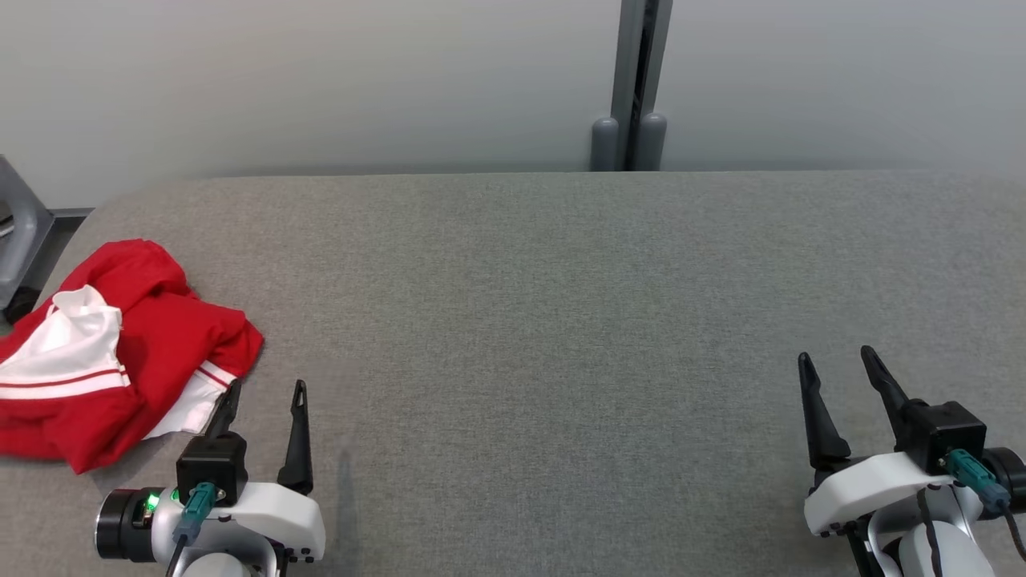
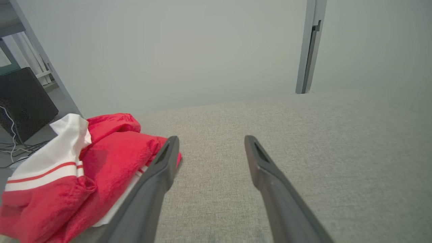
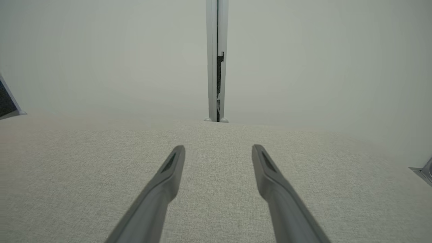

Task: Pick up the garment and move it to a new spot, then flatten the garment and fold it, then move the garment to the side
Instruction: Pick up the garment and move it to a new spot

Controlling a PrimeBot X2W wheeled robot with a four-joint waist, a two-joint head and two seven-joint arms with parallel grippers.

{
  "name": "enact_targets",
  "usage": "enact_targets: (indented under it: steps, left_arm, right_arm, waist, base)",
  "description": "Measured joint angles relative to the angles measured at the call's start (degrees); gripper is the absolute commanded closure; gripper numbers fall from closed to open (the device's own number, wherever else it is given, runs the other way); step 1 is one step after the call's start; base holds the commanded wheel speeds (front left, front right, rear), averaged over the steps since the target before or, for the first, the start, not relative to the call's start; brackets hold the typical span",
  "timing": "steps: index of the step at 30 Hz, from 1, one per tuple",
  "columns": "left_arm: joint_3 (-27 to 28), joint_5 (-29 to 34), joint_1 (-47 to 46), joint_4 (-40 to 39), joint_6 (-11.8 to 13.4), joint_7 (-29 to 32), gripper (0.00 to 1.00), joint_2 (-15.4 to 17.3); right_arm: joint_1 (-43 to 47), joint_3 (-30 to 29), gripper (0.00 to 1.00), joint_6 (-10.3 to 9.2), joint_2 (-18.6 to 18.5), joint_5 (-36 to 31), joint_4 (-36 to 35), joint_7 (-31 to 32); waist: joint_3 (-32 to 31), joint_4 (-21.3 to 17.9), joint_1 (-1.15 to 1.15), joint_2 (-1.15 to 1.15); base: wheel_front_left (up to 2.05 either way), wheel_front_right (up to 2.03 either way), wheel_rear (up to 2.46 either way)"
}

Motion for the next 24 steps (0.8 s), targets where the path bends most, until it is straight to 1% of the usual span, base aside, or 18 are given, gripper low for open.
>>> enact_targets:
  steps: [4,7,20,21,22,23,24]
  left_arm:
    - [0.5,-0.3,-0.2,0.2,-0.2,0.0,0.0,-0.2]
    - [1.0,-0.5,-0.3,0.5,-0.2,0.0,0.0,-0.4]
    - [5.2,-1.4,1.3,1.7,-0.1,0.0,0.0,-0.6]
    - [5.2,-1.4,1.3,1.7,-0.1,0.0,0.0,-0.6]
    - [5.6,-1.6,1.5,1.8,-0.1,0.0,0.0,-0.6]
    - [6.4,-2.0,1.6,2.1,-0.1,0.0,0.0,-0.6]
    - [6.4,-2.0,1.6,2.1,-0.1,0.0,0.0,-0.6]
  right_arm:
    - [0.0,0.2,0.0,0.01,0.0,0.1,-0.3,0.0]
    - [0.1,0.7,0.0,0.01,0.0,0.4,-0.2,0.0]
    - [0.3,3.4,0.0,0.05,0.0,1.8,0.7,0.0]
    - [0.3,3.4,0.0,0.05,0.0,1.8,0.7,0.0]
    - [0.3,3.6,0.0,0.05,0.0,2.0,0.7,0.0]
    - [0.3,4.0,0.0,0.05,0.1,2.0,0.7,0.0]
    - [0.3,4.0,0.0,0.05,0.1,2.0,0.7,0.0]
  waist:
    - [0.2,2.5,0.0,0.0]
    - [0.3,5.1,0.0,0.0]
    - [0.4,20.1,0.0,0.0]
    - [0.4,20.1,0.0,0.0]
    - [0.4,21.1,0.0,0.0]
    - [0.5,23.0,0.0,0.0]
    - [0.5,23.0,0.0,0.0]
  base:
    - [0.0,0.0,0.0]
    - [0.0,0.0,0.0]
    - [0.0,0.0,0.0]
    - [0.0,0.0,0.0]
    - [0.0,0.0,0.0]
    - [0.0,0.0,0.0]
    - [0.0,0.0,0.0]
